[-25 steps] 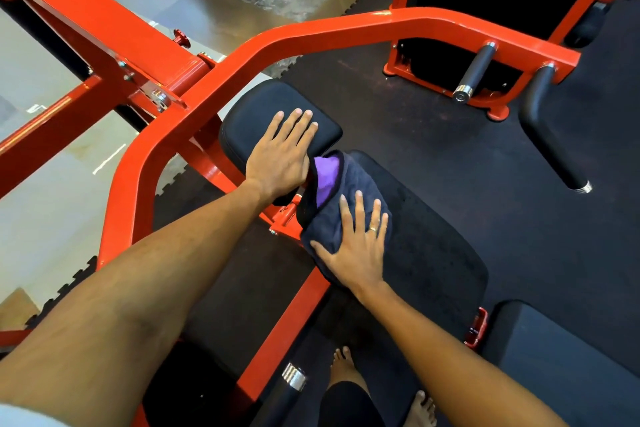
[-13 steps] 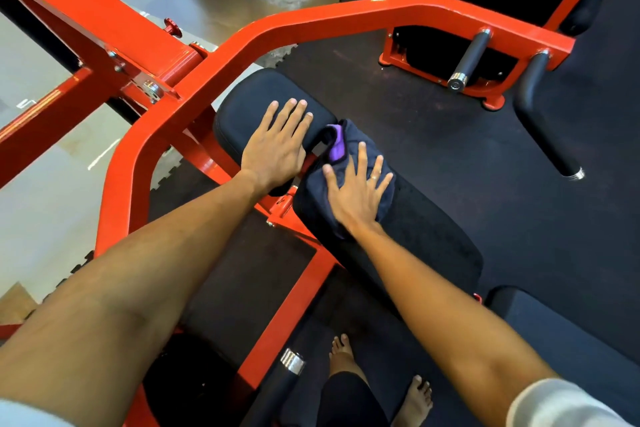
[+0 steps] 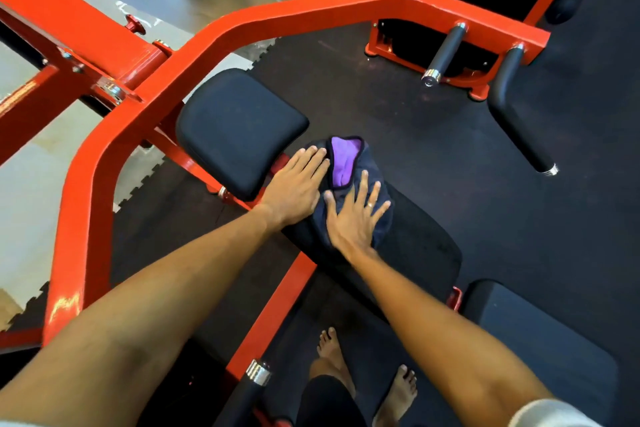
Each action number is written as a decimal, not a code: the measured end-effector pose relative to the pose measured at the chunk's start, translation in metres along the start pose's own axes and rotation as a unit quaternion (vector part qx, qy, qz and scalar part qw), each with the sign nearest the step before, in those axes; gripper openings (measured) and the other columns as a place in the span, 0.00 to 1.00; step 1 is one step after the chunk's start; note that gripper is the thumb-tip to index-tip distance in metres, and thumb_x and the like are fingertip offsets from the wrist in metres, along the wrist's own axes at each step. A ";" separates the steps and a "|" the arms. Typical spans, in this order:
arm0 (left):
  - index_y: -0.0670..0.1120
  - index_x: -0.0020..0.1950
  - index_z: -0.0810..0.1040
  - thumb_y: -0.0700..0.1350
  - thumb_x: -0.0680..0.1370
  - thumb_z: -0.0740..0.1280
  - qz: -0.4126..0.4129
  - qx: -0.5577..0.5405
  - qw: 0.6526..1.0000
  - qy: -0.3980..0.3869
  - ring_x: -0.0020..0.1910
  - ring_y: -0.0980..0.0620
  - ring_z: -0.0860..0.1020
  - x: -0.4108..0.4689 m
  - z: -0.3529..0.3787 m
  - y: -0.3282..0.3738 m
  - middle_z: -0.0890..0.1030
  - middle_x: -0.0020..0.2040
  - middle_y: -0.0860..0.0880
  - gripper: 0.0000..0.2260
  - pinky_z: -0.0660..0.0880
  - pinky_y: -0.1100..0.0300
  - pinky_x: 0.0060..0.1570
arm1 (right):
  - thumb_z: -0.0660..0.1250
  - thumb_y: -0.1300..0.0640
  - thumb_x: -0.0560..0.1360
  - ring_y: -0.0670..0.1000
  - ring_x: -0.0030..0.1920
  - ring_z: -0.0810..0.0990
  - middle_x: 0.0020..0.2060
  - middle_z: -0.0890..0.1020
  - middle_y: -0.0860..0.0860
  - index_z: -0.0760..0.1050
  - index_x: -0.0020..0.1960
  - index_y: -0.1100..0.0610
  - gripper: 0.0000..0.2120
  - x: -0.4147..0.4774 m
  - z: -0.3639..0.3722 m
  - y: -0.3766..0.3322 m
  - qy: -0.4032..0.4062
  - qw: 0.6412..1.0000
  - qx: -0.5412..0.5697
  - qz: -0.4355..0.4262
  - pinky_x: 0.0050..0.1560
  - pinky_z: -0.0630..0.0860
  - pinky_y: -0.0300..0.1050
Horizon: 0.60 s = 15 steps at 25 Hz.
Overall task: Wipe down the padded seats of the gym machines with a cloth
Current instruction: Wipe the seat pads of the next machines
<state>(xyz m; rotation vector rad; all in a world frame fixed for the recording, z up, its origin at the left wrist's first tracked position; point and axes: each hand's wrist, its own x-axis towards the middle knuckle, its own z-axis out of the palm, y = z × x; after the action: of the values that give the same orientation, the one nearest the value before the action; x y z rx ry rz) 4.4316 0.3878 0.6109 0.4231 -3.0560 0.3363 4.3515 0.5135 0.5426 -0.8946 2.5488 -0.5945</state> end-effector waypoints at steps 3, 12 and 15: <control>0.38 0.77 0.67 0.47 0.80 0.54 -0.039 0.005 0.999 -0.015 0.79 0.41 0.62 0.005 0.010 0.016 0.65 0.79 0.40 0.27 0.58 0.44 0.78 | 0.42 0.30 0.79 0.57 0.82 0.47 0.82 0.55 0.50 0.52 0.83 0.58 0.43 0.039 -0.019 0.008 0.025 0.999 -0.013 -0.031 0.78 0.37 0.67; 0.41 0.81 0.60 0.50 0.82 0.56 -0.069 0.017 0.997 0.003 0.81 0.44 0.55 0.010 0.020 0.019 0.59 0.82 0.43 0.29 0.54 0.45 0.79 | 0.48 0.30 0.78 0.59 0.69 0.71 0.59 0.80 0.55 0.75 0.61 0.61 0.37 0.066 -0.023 0.110 0.054 0.997 0.008 0.059 0.77 0.55 0.63; 0.41 0.81 0.61 0.50 0.81 0.56 -0.071 0.027 0.997 0.014 0.81 0.43 0.57 0.011 0.022 0.021 0.60 0.81 0.42 0.28 0.55 0.44 0.79 | 0.49 0.34 0.81 0.60 0.66 0.74 0.58 0.81 0.55 0.77 0.61 0.62 0.34 0.079 -0.024 0.057 0.070 0.996 0.002 0.051 0.76 0.56 0.63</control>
<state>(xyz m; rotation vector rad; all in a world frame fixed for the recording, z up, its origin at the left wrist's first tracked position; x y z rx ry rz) 4.4156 0.3996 0.5860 0.6285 -2.9746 0.4152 4.2543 0.5083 0.5178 -0.7390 2.6985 -0.6511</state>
